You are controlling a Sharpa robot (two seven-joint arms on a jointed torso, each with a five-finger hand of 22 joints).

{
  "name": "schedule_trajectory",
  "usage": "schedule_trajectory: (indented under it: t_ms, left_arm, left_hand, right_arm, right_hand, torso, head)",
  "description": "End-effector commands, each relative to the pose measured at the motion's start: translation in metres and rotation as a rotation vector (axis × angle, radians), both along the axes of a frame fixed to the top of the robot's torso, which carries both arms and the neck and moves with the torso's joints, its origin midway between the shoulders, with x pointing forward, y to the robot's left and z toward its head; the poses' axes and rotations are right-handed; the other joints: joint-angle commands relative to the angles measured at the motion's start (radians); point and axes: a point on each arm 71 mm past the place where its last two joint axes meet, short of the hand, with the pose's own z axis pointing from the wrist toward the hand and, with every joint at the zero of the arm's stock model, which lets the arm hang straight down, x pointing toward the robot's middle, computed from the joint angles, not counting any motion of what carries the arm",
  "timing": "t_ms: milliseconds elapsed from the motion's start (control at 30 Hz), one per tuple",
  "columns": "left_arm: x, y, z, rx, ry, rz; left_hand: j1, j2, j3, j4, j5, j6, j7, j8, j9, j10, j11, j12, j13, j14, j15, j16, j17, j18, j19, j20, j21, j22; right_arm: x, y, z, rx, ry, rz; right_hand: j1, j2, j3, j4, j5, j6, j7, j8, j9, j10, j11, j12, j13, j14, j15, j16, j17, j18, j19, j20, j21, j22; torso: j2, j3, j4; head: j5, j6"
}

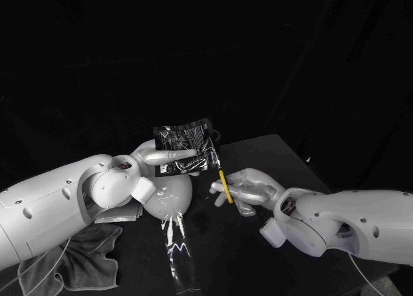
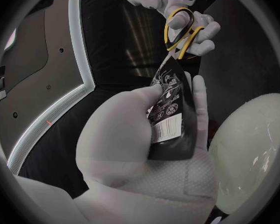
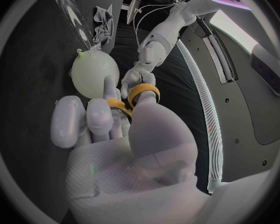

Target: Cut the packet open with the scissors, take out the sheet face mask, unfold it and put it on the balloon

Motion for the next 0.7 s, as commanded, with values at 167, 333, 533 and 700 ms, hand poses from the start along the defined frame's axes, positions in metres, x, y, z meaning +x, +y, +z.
schedule_trajectory:
  t_ms: [167, 333, 533, 700]
  left_arm:
    - [-0.0036, -0.0040, 0.0001, 0.000, 0.000, -0.031]
    - [-0.0042, -0.0043, 0.0003, 0.000, -0.003, -0.036]
    - [-0.0038, -0.0033, 0.0004, 0.000, -0.006, -0.033]
    - [-0.0029, -0.0025, 0.0004, -0.002, -0.007, -0.027]
  left_hand:
    - [0.000, 0.006, 0.002, -0.006, 0.007, 0.007, -0.003, 0.004, 0.097, 0.007, 0.002, 0.003, 0.002, 0.006, -0.004, 0.007, 0.002, 0.017, 0.007, -0.002, 0.007, 0.002]
    - [0.000, 0.006, 0.002, -0.006, 0.007, 0.007, -0.003, 0.004, 0.097, 0.007, 0.002, 0.003, 0.002, 0.006, -0.004, 0.007, 0.002, 0.017, 0.007, -0.002, 0.007, 0.002]
    - [0.000, 0.006, 0.002, -0.006, 0.007, 0.007, -0.003, 0.004, 0.097, 0.007, 0.002, 0.003, 0.002, 0.006, -0.004, 0.007, 0.002, 0.017, 0.007, -0.002, 0.007, 0.002]
    - [-0.001, 0.007, 0.003, -0.007, 0.007, 0.007, -0.003, 0.005, 0.098, 0.007, 0.002, 0.002, 0.002, 0.006, -0.004, 0.007, 0.003, 0.017, 0.007, -0.002, 0.007, 0.002]
  right_arm:
    - [0.0014, 0.0034, 0.0030, 0.013, -0.027, 0.012]
    - [0.0019, 0.0034, 0.0028, 0.013, -0.025, 0.014]
    - [0.0015, 0.0023, 0.0028, 0.013, -0.022, 0.016]
    - [0.0011, 0.0009, 0.0023, 0.011, -0.012, 0.020]
  right_hand:
    - [-0.050, -0.071, 0.020, 0.007, -0.002, -0.068, 0.036, -0.023, -0.026, -0.101, 0.036, -0.002, -0.067, -0.042, 0.036, -0.029, -0.054, 0.016, -0.056, 0.034, -0.068, 0.132]
    - [-0.075, -0.102, 0.079, 0.008, -0.002, -0.075, 0.041, -0.019, -0.038, -0.107, 0.040, 0.000, -0.099, -0.048, 0.041, -0.023, -0.056, 0.020, -0.060, 0.046, -0.071, 0.130]
    - [-0.091, -0.123, 0.117, 0.008, -0.002, -0.075, 0.043, -0.018, -0.046, -0.111, 0.042, 0.000, -0.121, -0.058, 0.043, -0.027, -0.071, 0.023, -0.070, 0.049, -0.086, 0.124]
    - [-0.122, -0.171, 0.180, 0.010, -0.002, -0.080, 0.047, -0.018, -0.055, -0.128, 0.048, 0.000, -0.154, -0.076, 0.048, -0.035, -0.094, 0.028, -0.088, 0.054, -0.108, 0.115]
  torso:
    - [0.000, 0.0000, -0.0008]
    - [0.000, -0.0001, -0.0005]
    - [0.001, -0.0004, -0.0016]
    - [0.000, -0.0009, -0.0019]
  head:
    - [0.002, 0.004]
    - [0.001, 0.005]
    - [-0.002, 0.006]
    - [-0.004, 0.006]
